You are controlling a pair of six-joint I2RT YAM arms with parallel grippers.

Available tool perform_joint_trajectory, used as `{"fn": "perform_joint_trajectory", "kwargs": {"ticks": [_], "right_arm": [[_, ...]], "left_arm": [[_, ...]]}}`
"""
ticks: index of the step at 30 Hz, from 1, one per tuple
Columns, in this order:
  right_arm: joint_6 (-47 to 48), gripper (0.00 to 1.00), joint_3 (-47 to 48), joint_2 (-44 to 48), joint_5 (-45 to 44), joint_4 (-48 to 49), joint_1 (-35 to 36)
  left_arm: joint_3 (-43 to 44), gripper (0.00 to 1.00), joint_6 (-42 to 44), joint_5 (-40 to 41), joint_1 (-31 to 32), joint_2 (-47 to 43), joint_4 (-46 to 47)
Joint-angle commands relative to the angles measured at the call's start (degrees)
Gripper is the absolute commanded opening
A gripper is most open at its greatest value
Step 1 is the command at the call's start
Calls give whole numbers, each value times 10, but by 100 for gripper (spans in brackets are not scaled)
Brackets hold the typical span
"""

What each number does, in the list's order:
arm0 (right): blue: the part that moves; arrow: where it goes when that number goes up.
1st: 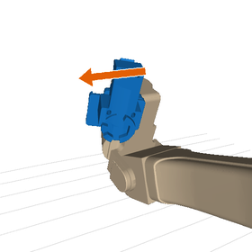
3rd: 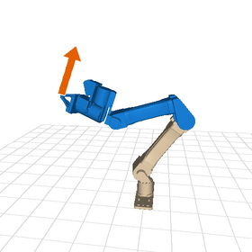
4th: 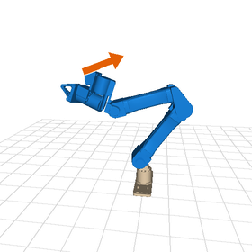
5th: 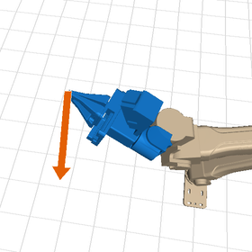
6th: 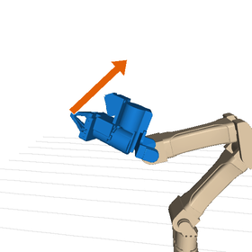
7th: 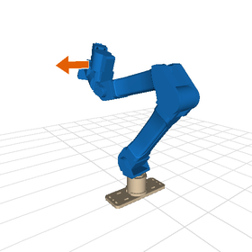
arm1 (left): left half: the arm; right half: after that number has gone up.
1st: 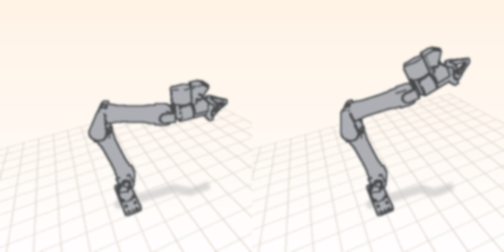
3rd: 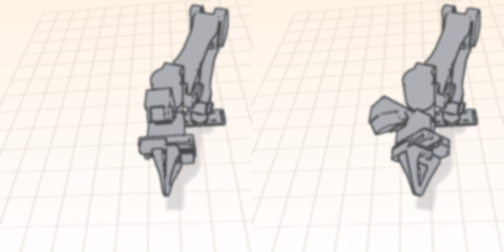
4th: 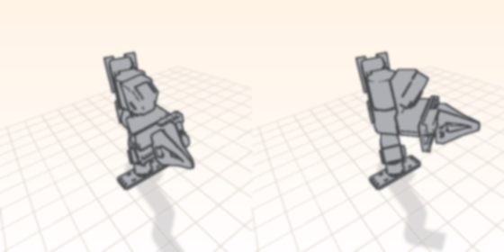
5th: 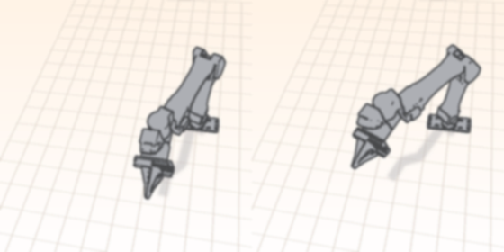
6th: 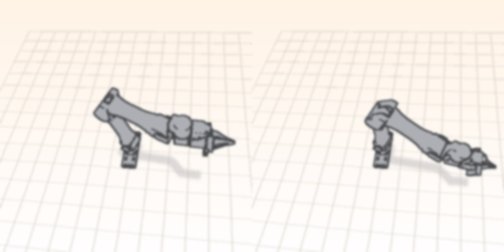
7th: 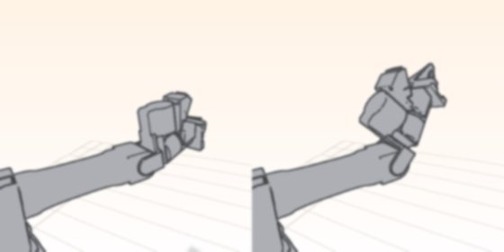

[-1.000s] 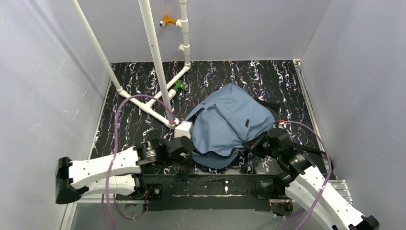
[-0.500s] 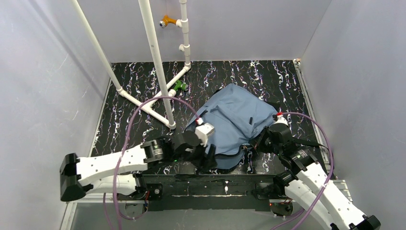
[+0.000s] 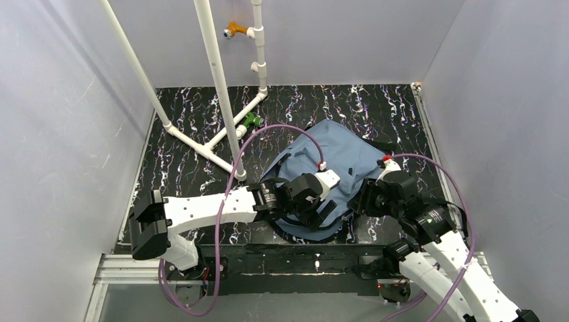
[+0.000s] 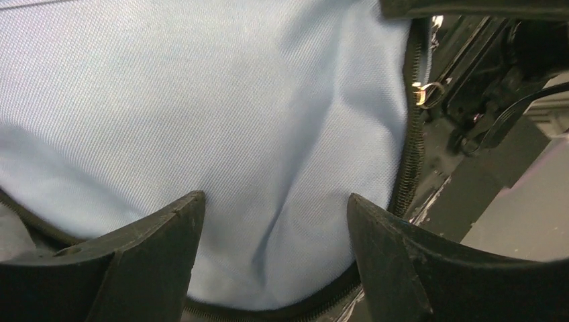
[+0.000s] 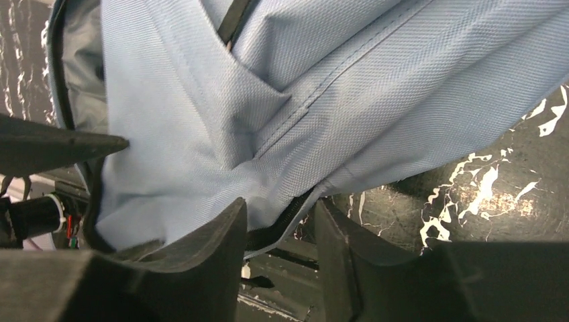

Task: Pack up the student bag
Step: Zip the student bag at the center of the board.

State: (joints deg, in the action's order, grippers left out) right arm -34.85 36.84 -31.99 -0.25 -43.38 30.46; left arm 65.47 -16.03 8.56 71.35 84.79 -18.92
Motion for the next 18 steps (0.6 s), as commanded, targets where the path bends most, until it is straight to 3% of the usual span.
{"fn": "perform_joint_trajectory", "kwargs": {"ticks": [1,3,11,18], "right_arm": [[20,52,23,21,44,-4,2],[9,53,12,20,69,6,3],[-46,50,-44,34,130,63,2],[-53,40,-52,43,141,55,2]], "left_arm": [[7,72,22,9,-8,-10,-49],[11,70,22,-12,-12,-9,-65],[-21,85,16,-158,-17,-30,-34],[-8,87,24,-149,-6,-18,-31]]}}
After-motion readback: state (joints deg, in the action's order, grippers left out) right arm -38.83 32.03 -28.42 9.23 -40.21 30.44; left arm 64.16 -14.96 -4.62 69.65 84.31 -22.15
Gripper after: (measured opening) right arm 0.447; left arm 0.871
